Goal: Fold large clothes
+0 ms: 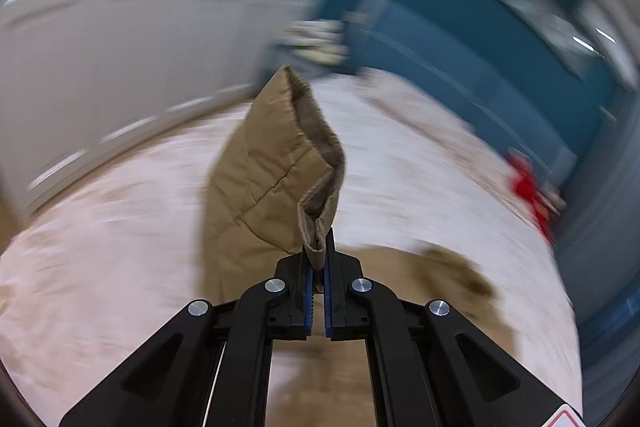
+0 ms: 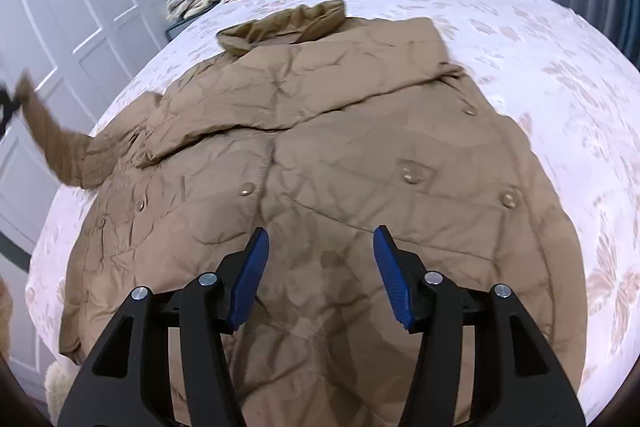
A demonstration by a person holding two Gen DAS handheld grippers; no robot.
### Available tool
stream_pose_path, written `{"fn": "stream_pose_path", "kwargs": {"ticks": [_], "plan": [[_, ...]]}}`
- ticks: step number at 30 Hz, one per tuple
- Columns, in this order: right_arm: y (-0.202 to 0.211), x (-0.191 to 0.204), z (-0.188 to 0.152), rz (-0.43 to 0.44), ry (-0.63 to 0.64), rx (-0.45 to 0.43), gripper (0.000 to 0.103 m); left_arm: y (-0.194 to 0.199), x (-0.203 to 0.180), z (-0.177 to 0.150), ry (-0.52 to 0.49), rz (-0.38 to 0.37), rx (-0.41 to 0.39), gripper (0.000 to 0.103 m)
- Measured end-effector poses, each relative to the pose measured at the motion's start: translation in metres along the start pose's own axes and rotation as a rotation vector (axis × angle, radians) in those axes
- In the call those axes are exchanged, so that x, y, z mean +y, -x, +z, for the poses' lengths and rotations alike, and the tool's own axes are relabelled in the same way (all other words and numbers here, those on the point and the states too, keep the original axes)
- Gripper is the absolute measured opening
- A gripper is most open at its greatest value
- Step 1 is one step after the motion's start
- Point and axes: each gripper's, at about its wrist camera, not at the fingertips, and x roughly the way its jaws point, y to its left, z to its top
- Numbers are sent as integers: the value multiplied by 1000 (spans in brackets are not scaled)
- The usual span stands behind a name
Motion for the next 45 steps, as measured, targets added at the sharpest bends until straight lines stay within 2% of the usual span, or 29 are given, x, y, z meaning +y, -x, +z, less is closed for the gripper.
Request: {"fn": "stream_pose_path", "kwargs": {"ticks": [2, 4, 5, 6, 7, 8, 11, 13, 16, 19, 21, 24, 26, 29, 32, 33, 34, 35, 36, 37, 39, 41, 42, 45], "plan": [[4, -9, 0, -5, -21, -7, 53, -9, -73, -18, -86, -116, 63, 3], [7, -20, 1, -25, -39, -13, 53, -24, -125, -48, -140, -200, 141, 13], [9, -25, 1, -31, -46, -13, 54, -35, -151, -73, -169, -232, 198, 33], [10, -32, 0, -37, -58, -12, 55, -41, -164, -92, -179, -232, 236, 67], [11, -37, -1, -40, -68, -11, 57, -47, -174, -112, -176, -216, 268, 79], [12, -44, -2, -42, -81, -9, 58, -51, -179, -134, -158, -203, 287, 84], [15, -59, -4, -52, -101, -4, 59, -57, -167, -181, -111, -182, 339, 84], [14, -65, -5, -48, -108, -1, 59, -59, -139, -197, -22, -168, 379, 84], [14, -62, 2, -25, -116, -6, 59, -57, -95, -199, 106, -134, 396, 84], [8, -49, 15, 60, -143, -9, 59, -62, -29, -184, 240, -46, 364, 84], [-2, -36, 28, 131, -170, -5, 59, -61, 1, -181, 272, 7, 348, 84], [-22, -10, 45, 212, -196, 14, 59, -60, 30, -177, 281, 71, 319, 84], [-35, 6, 53, 223, -188, 24, 59, -56, 40, -180, 263, 101, 307, 83], [-59, 36, 65, 196, -132, 42, 59, -47, 51, -192, 190, 156, 302, 82], [-76, 57, 72, 118, -64, 49, 58, -47, 58, -206, 83, 263, 334, 79], [-81, 65, 75, 82, -28, 44, 49, -50, 60, -210, 74, 266, 343, 79], [-83, 68, 75, 63, -1, 41, 35, -48, 64, -214, 70, 263, 334, 79], [-87, 73, 77, 39, 36, 39, 25, -46, 64, -215, 52, 269, 321, 79], [-90, 77, 78, 18, 66, 45, 6, -44, 64, -217, 32, 279, 319, 79], [-91, 78, 82, 22, 80, 47, 1, -45, 62, -218, 16, 288, 319, 79], [-82, 75, 91, 50, 80, 23, 0, -44, 60, -218, 13, 297, 322, 79], [-57, 72, 114, 60, 110, -61, 0, -40, 60, -214, 26, 297, 325, 77], [-43, 69, 128, 48, 125, -111, 0, -40, 60, -211, 31, 297, 323, 74], [-14, 50, 168, 13, 134, -207, 0, -36, 51, -195, 39, 270, 291, 74]]}}
